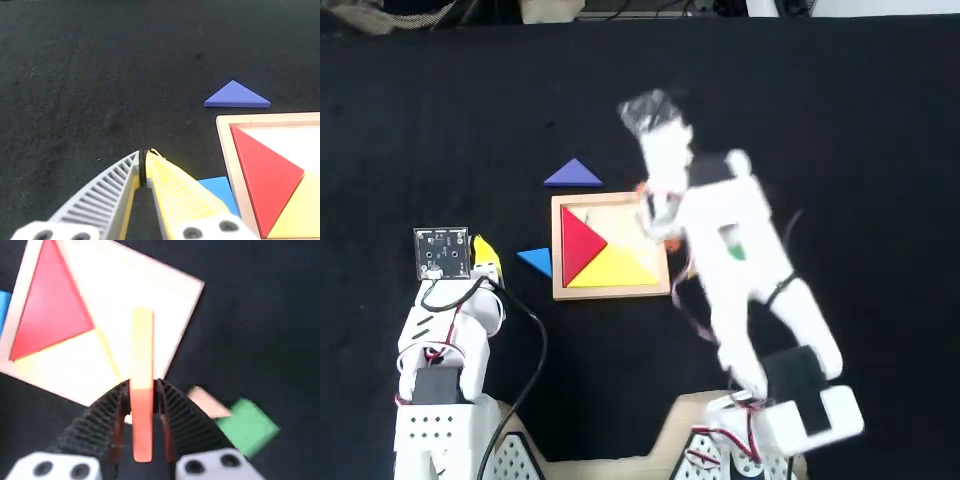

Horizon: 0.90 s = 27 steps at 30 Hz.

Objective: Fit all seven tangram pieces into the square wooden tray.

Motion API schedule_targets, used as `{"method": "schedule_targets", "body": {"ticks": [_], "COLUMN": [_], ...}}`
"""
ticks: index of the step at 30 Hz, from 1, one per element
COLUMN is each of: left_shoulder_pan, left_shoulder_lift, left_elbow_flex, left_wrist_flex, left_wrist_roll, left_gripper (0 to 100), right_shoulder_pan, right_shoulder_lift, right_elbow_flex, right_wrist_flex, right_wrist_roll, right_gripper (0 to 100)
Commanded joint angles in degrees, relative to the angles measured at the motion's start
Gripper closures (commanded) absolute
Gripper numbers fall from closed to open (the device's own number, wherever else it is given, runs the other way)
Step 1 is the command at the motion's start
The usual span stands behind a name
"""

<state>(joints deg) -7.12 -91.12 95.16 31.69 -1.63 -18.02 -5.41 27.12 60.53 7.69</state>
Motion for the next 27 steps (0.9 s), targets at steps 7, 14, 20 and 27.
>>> {"method": "schedule_targets", "body": {"ticks": [7, 14, 20, 27], "left_shoulder_pan": [0.4, 0.48, 0.66, 0.75], "left_shoulder_lift": [-0.35, -0.35, -0.35, -0.35], "left_elbow_flex": [-0.22, -0.22, -0.22, -0.22], "left_wrist_flex": [-0.97, -0.97, -0.97, -0.88], "left_wrist_roll": [-0.44, -0.44, -0.44, -0.44], "left_gripper": [97, 97, 97, 97], "right_shoulder_pan": [-1.93, -3.25, -4.57, -5.1], "right_shoulder_lift": [11.03, 22.2, 25.01, 24.84], "right_elbow_flex": [-8.4, -17.36, -20.79, -20.97], "right_wrist_flex": [1.58, 1.76, 2.11, 1.67], "right_wrist_roll": [-9.05, -9.49, -11.6, -13.19], "right_gripper": [98.6, 98.7, 98.7, 98.5]}}
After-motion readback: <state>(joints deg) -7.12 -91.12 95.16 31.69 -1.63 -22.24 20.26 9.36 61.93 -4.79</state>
